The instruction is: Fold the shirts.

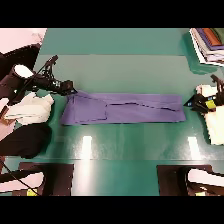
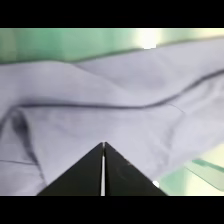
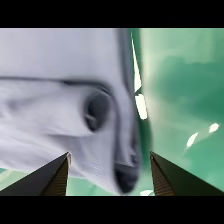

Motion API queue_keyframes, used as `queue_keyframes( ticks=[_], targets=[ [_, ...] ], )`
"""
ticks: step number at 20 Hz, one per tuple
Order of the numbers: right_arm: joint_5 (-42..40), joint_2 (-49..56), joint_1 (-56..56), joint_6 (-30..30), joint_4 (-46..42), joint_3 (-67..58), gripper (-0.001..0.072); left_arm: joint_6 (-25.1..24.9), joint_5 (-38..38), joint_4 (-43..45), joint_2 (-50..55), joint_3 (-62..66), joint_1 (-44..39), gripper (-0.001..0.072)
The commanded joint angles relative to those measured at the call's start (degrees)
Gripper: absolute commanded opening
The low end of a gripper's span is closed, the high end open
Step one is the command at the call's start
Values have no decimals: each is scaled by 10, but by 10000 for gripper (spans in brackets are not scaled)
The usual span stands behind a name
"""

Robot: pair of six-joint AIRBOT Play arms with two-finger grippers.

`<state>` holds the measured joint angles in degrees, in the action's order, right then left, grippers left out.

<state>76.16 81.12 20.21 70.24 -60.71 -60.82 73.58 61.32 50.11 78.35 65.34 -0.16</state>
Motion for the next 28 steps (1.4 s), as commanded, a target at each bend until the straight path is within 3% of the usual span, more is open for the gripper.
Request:
queue_keyframes(
  ticks=[1,7,8,10,11,12,15,20,28],
  targets=[
    [-4,32,54,-58,74,48,579,1,27,-21,0,2,-16,22],
    [-11,107,3,-87,137,17,573,77,-38,-18,9,2,-110,21],
    [-8,115,-11,-87,136,0,482,78,-45,-18,15,3,-126,21],
    [5,118,-36,-89,123,-28,141,91,-72,-18,37,6,-160,21],
    [14,116,-46,-99,122,-39,44,91,-76,-20,56,19,-177,21],
    [19,109,-54,-103,122,-49,13,92,-76,-22,76,37,-192,21],
    [39,63,-69,-100,143,-85,13,99,-73,-24,145,109,-239,21],
    [47,-34,-141,-23,148,-195,12,106,-68,-23,240,202,-295,21],
    [33,-49,-304,45,148,-334,12,120,-52,-9,302,256,-323,21]
  ],
)
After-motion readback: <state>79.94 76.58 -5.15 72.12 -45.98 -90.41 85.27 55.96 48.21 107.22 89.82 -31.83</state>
